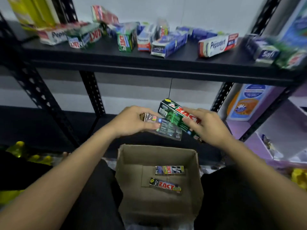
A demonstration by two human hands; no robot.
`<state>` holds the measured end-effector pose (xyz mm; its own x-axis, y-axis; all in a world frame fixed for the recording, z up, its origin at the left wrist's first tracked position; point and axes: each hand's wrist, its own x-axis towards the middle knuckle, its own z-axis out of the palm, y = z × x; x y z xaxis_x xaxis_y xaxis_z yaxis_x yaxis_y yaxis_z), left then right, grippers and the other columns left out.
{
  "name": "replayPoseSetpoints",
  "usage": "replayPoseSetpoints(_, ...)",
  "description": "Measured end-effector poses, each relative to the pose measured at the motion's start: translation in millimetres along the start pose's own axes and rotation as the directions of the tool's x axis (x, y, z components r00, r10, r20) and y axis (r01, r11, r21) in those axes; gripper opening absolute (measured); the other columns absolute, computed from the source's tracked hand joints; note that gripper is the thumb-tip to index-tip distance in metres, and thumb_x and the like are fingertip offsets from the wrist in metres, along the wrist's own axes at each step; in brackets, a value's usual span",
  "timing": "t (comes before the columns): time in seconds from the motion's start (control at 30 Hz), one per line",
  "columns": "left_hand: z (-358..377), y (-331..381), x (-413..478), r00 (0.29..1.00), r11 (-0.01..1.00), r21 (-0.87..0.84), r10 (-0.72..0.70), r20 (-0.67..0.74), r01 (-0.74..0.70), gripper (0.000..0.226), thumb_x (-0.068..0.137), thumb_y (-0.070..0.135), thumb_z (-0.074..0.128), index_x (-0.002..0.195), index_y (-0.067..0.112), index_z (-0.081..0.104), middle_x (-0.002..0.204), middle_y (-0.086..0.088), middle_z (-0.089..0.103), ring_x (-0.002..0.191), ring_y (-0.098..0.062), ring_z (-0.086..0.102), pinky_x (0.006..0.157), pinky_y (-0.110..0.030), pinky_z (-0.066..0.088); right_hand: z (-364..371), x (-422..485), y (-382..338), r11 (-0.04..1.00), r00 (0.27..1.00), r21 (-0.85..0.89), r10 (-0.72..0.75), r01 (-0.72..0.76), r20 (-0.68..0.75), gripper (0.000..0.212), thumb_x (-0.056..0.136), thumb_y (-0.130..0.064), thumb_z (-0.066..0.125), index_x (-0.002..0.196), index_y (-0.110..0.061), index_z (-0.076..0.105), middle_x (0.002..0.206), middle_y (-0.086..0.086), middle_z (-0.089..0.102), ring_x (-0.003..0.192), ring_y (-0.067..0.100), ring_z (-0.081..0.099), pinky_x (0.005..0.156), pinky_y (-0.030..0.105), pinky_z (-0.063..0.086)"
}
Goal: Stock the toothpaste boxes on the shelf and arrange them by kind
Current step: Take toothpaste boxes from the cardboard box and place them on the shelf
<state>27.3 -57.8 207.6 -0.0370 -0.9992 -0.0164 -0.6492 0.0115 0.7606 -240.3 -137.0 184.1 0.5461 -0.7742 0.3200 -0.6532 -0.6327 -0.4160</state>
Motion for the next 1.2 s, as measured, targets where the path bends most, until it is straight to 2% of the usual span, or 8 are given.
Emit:
replayPoseSetpoints(0.17, -43, 71, -14, 0.982, 0.984, 0.049, 0.177, -0.071, -0.173, 0.038, 0.070, 0.057, 0.080, 0.106, 0.046, 0.073, 0.103, 0.023, 0.071, 0.098, 0.010, 0.061, 0.083, -0.022, 0.043, -93, 11, -32, 0.993, 0.986, -0.039, -0.116, 0.112, -0.120, 0.047, 0.093, -0.050, 0.055, 0.135, -0.030, 0.060, 0.112, -0.004, 0.070, 0.101, 0.011, 0.064, 0.087, 0.030, 0.048)
replayPoseSetpoints(0.37, -83, 141, -16, 0.920, 0.936, 0.086, 0.353, -0.171, -0.343, 0.038, 0.069, 0.053, 0.082, 0.106, 0.049, 0.074, 0.104, 0.024, 0.072, 0.098, 0.010, 0.063, 0.087, -0.020, 0.046, -181, 28, -44, 0.996, 0.964, -0.034, -0.092, 0.086, -0.249, 0.039, 0.091, -0.049, 0.059, 0.127, -0.035, 0.065, 0.114, -0.017, 0.070, 0.099, -0.006, 0.062, 0.085, 0.013, 0.045)
replayPoseSetpoints(0.5, -96, 165, 3, 0.862, 0.920, 0.110, 0.392, -0.322, -0.377, 0.037, 0.070, 0.052, 0.083, 0.106, 0.047, 0.074, 0.104, 0.022, 0.073, 0.100, 0.011, 0.062, 0.084, -0.005, 0.043, -214, 54, -19, 0.994, 0.929, -0.017, 0.095, -0.108, -0.358, 0.037, 0.090, -0.049, 0.062, 0.124, -0.036, 0.066, 0.093, -0.010, 0.071, 0.081, 0.002, 0.063, 0.079, 0.023, 0.048)
replayPoseSetpoints(0.6, -98, 176, 25, 0.808, 0.913, 0.112, 0.401, -0.432, -0.393, 0.035, 0.073, 0.047, 0.084, 0.106, 0.042, 0.075, 0.090, 0.020, 0.075, 0.087, 0.000, 0.069, 0.078, -0.022, 0.054, -224, 79, 4, 0.945, 0.834, -0.001, 0.289, -0.328, -0.469, 0.042, 0.090, -0.050, 0.060, 0.124, -0.025, 0.065, 0.107, 0.009, 0.071, 0.104, 0.030, 0.063, 0.090, 0.039, 0.048)
replayPoseSetpoints(0.7, -98, 185, 51, 0.740, 0.911, 0.141, 0.398, -0.543, -0.387, 0.033, 0.075, 0.043, 0.084, 0.106, 0.036, 0.077, 0.056, 0.025, 0.061, 0.052, 0.004, 0.051, 0.053, -0.009, 0.037, -221, 102, 23, 0.868, 0.755, 0.017, 0.441, -0.497, -0.485, 0.043, 0.094, -0.039, 0.056, 0.128, -0.013, 0.058, 0.116, 0.020, 0.066, 0.111, 0.038, 0.058, 0.088, 0.040, 0.046)
replayPoseSetpoints(0.77, -97, 191, 67, 0.704, 0.914, 0.179, 0.395, -0.591, -0.363, 0.033, 0.075, 0.045, 0.084, 0.106, 0.036, 0.077, 0.051, 0.022, 0.057, 0.051, 0.001, 0.048, 0.057, -0.012, 0.038, -213, 115, 33, 0.834, 0.730, -0.005, 0.479, -0.551, -0.487, 0.041, 0.095, -0.030, 0.054, 0.126, -0.004, 0.053, 0.116, 0.027, 0.062, 0.108, 0.042, 0.057, 0.084, 0.042, 0.045)
replayPoseSetpoints(1.0, -77, 201, 124, 0.651, 0.900, 0.335, 0.433, -0.623, -0.278, 0.036, 0.081, 0.039, 0.077, 0.116, 0.033, 0.074, 0.099, 0.009, 0.077, 0.090, -0.013, 0.067, 0.090, -0.031, 0.053, -191, 150, 33, 0.818, 0.729, -0.074, 0.462, -0.570, -0.506, 0.044, 0.093, -0.025, 0.054, 0.130, -0.003, 0.045, 0.130, 0.025, 0.042, 0.117, 0.049, 0.044, 0.096, 0.051, 0.041)
replayPoseSetpoints(1.2, -51, 196, 157, 0.744, 0.897, 0.423, 0.368, -0.558, -0.127, 0.041, 0.084, 0.043, 0.073, 0.123, 0.030, 0.070, 0.114, 0.000, 0.074, 0.109, -0.024, 0.064, 0.090, -0.030, 0.047, -191, 142, 32, 0.882, 0.822, -0.073, 0.400, -0.465, -0.406, 0.038, 0.085, -0.030, 0.057, 0.116, -0.009, 0.066, 0.122, 0.018, 0.054, 0.110, 0.037, 0.053, 0.091, 0.038, 0.046)
